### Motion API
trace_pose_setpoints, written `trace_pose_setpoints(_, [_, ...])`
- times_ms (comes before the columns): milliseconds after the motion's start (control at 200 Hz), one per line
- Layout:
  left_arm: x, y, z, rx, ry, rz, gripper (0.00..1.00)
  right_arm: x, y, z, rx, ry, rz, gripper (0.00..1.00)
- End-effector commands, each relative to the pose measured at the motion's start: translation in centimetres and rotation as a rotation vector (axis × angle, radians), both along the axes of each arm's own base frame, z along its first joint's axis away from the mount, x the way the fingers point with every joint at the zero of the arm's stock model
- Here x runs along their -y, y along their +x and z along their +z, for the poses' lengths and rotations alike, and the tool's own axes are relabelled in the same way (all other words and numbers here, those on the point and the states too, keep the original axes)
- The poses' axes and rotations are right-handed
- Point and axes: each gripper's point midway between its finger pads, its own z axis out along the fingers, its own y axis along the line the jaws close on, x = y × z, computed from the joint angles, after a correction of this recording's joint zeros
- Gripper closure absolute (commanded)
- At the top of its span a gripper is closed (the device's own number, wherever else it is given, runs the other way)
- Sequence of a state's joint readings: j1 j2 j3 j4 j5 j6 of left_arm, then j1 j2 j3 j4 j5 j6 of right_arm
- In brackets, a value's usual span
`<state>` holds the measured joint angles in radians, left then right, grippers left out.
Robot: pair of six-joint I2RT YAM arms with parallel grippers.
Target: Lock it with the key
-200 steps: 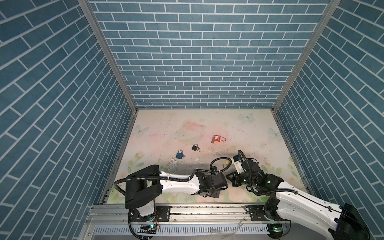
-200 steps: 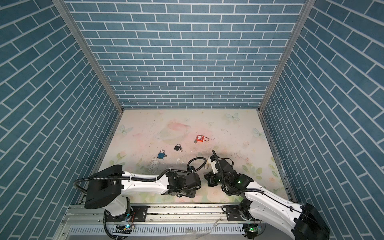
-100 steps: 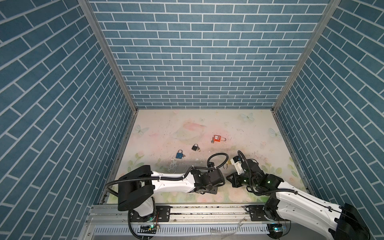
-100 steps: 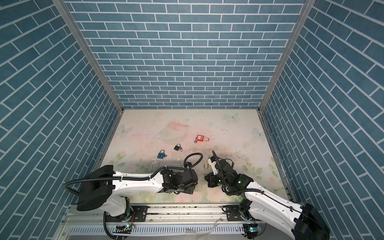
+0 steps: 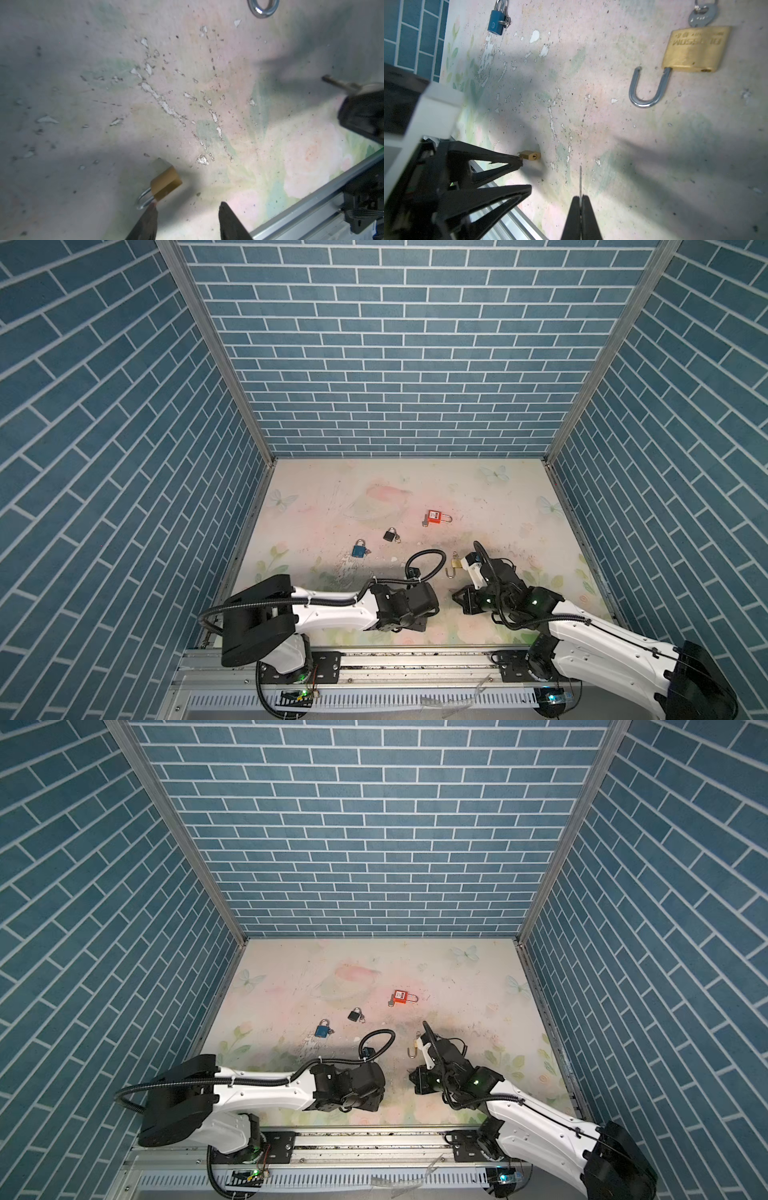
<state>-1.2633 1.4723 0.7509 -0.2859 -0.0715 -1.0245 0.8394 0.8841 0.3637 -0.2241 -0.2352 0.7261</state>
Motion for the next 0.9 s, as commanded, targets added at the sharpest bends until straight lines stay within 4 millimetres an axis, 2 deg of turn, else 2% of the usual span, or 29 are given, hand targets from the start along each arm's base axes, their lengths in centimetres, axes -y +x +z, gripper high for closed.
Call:
trace_pose_setpoints(0, [-0.9,1.5,1.6,0.076,-0.012,0.063,0.49,-0.7,0.4,1.2,-0.002,0.026,-0.003,1.0])
trace_pose_setpoints(325, [0.4,3.1,2.2,0.113,-0.043,0.136,0.5,-1.2,0.7,1.5,0.011,0.024,0.024,1.0])
trace_pose_setpoints(555, [1.3,4.1,0.8,0.135,0.003,0.135,0.5,-1.0,0.5,1.8,0.024,0.031,0.022,1.0])
trace_pose_setpoints(710, [1.1,4.1,0.2,0.129,0.029,0.135,0.5,-0.6,0.4,1.8,0.034,0.032,0.015,1.0])
trace_pose_setpoints(895, [0.8,3.0,0.0,0.105,0.015,0.13,0.5,-0.4,0.4,1.6,0.035,0.037,0.006,1.0])
